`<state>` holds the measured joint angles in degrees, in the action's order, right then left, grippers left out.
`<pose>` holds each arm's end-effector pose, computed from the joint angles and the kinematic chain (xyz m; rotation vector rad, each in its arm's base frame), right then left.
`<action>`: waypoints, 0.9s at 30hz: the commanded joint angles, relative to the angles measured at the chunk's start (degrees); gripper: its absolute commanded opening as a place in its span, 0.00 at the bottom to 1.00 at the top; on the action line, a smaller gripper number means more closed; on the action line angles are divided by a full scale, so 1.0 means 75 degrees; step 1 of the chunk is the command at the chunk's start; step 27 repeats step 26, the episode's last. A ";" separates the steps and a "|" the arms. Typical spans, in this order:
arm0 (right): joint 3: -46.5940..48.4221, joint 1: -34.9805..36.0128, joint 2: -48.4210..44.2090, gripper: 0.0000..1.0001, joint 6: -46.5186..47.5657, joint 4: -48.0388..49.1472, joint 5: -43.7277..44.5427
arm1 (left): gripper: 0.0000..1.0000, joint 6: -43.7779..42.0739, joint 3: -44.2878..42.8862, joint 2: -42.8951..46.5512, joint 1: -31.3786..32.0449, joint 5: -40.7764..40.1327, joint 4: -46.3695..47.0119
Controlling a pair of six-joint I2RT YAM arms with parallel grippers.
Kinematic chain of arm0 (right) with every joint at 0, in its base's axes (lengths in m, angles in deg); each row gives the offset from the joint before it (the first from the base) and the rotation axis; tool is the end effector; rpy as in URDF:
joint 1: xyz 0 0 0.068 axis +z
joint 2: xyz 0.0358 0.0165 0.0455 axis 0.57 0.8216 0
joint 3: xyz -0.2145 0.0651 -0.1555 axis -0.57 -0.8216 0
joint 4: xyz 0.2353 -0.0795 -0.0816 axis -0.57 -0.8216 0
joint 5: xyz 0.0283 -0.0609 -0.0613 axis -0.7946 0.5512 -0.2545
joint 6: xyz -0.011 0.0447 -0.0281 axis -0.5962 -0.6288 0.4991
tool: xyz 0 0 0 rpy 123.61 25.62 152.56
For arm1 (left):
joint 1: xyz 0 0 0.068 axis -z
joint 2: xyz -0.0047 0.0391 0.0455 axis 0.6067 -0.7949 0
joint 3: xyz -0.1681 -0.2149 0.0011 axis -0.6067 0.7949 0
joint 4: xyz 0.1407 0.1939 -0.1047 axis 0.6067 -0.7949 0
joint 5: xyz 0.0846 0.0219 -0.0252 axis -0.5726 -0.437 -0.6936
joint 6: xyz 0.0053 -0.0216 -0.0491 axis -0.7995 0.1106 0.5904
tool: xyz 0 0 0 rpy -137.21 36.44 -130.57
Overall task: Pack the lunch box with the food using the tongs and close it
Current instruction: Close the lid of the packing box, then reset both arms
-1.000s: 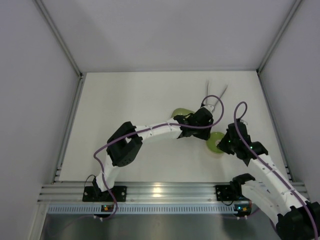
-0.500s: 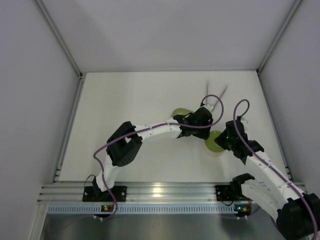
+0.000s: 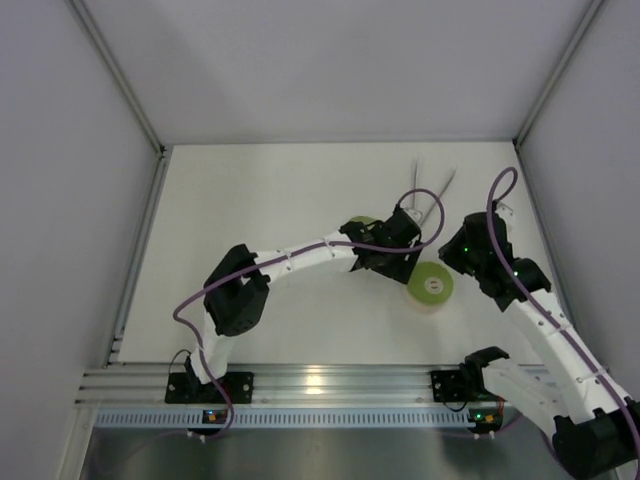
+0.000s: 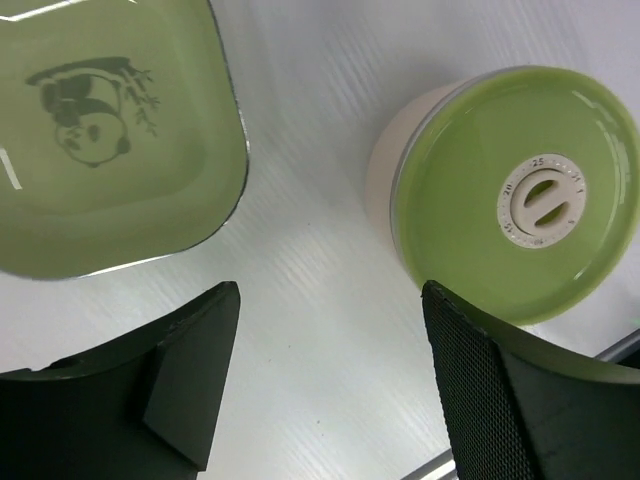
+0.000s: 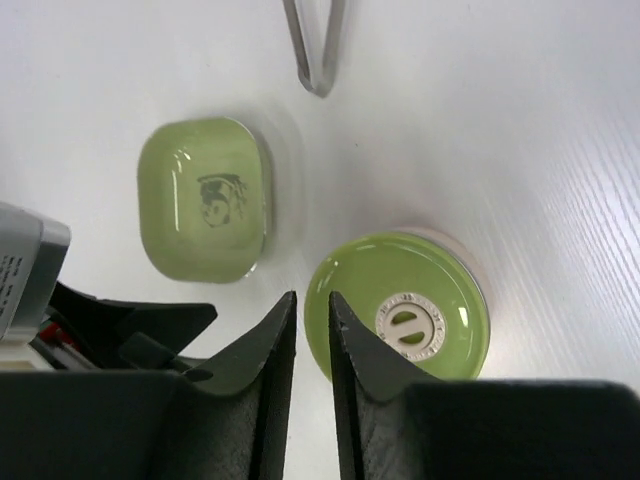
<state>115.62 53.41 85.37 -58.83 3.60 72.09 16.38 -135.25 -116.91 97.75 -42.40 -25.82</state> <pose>0.1698 0.0488 0.2914 0.6564 2.1961 0.3294 0.2293 -0.3944 0.2333 0.6563 2.4743 -0.4695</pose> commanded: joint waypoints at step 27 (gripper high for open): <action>0.2407 0.0114 0.0906 1.00 0.2017 0.1395 -0.0092 | 0.99 0.0267 0.2201 0.5237 -0.3003 -0.1950 -0.0195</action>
